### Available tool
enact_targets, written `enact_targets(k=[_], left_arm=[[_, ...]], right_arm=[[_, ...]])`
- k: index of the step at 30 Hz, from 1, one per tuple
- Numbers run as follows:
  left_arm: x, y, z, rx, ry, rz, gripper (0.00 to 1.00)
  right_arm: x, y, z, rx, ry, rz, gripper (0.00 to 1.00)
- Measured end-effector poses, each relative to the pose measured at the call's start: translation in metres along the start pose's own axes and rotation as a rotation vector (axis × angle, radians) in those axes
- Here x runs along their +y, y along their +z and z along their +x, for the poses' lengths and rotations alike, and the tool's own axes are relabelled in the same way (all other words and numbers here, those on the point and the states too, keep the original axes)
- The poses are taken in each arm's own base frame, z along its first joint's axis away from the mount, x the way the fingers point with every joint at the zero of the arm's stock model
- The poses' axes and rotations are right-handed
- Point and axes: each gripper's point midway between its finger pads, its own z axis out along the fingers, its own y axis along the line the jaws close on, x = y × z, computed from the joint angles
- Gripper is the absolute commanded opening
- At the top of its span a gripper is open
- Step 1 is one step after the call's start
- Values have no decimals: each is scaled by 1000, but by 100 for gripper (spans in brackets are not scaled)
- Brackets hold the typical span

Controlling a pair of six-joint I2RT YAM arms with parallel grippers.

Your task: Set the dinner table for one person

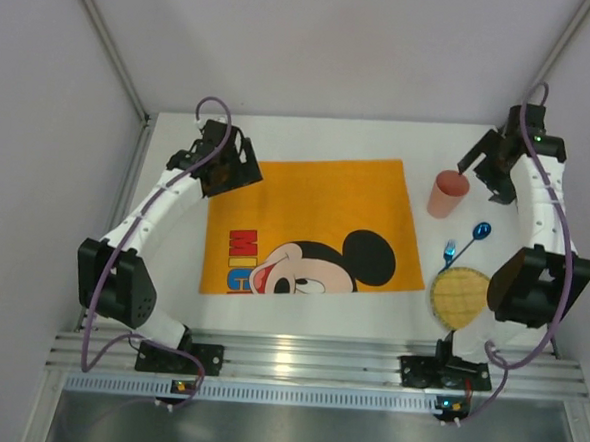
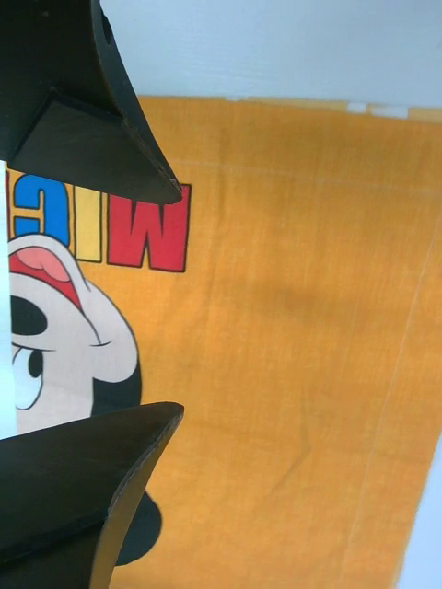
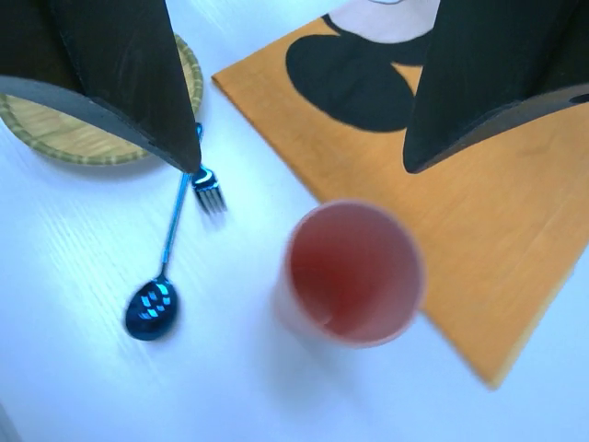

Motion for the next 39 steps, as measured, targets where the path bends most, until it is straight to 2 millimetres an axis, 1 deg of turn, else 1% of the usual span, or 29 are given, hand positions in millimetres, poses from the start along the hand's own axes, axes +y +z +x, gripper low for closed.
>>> enact_targets(k=[2,4,5,6,8,10,12,13,16,17,19,22,25,27,29,32,34,37,39], left_arm=[[-9,-4,9,13,15,23,94],[-10,-2,22,43,25,28,94],[-8,0,28,58,27,25,94],[-5,2,34,72,28,18,94],[0,5,43,95,31,6,94],[2,6,47,107,32,1,93],[2,6,47,109,34,3,94],[2,6,47,109,35,4,94],[4,7,49,114,43,1,94],[5,8,51,119,47,-2,94],[9,9,57,131,55,-10,94],[14,12,66,154,65,-19,94],[14,12,69,163,66,-13,93],[12,13,68,159,66,-7,93],[11,13,67,157,66,0,93],[10,13,67,157,66,6,93],[9,13,67,160,66,10,93],[9,13,67,160,70,11,93],[10,13,67,160,74,11,93]], right_arm=[[-25,20,-6,32,48,84,89],[-44,42,-5,85,77,150,88],[-50,50,-5,106,85,171,88],[-54,61,-4,129,92,190,87],[-56,78,-6,153,95,208,85],[-56,94,-7,172,94,219,85],[-56,106,-5,189,92,226,81],[-56,112,-3,200,90,231,66],[-55,126,8,236,67,249,28],[-55,129,11,244,57,255,13],[-51,134,17,256,44,265,0],[-33,130,14,223,-6,255,0],[-10,122,16,201,-60,242,0],[17,112,14,164,-106,213,0],[52,100,13,117,-153,161,0],[96,83,20,76,-206,84,0],[117,76,30,72,-232,47,0],[132,80,40,83,-252,31,0],[136,92,46,99,-261,39,0]])
